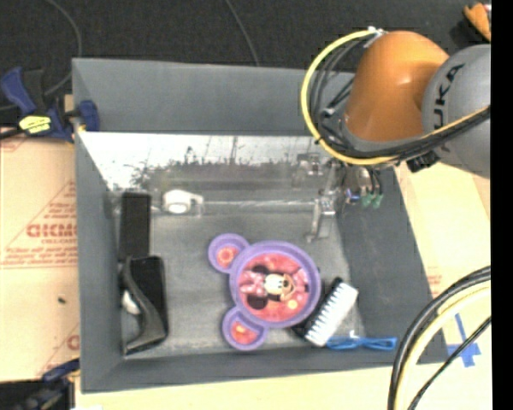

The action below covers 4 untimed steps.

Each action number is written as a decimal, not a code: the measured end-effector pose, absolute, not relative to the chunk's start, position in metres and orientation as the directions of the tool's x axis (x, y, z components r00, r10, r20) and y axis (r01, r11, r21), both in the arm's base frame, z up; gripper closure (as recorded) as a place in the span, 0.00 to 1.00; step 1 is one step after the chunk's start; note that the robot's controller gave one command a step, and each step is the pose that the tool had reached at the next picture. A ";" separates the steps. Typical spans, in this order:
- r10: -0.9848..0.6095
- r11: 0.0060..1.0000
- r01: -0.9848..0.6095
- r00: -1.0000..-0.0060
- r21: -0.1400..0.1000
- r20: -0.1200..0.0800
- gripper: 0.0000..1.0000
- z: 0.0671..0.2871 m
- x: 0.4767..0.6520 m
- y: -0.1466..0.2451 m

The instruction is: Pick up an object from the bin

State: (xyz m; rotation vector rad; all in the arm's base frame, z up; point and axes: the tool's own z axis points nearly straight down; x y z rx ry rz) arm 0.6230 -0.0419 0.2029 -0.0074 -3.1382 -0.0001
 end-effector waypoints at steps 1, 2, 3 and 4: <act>0.003 1.000 0.003 -1.000 -0.001 -0.005 0.00 0.208 0.624 -0.042; -0.149 0.989 -0.149 -0.989 0.002 0.004 0.00 0.156 0.611 0.014; -0.195 0.981 -0.195 -0.981 -0.003 -0.007 0.00 0.145 0.605 0.018; -0.271 0.963 -0.271 -0.963 0.001 0.004 0.00 0.146 0.596 -0.029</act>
Offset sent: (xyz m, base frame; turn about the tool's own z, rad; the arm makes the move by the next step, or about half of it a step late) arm -0.0125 0.0554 -0.0460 -0.1554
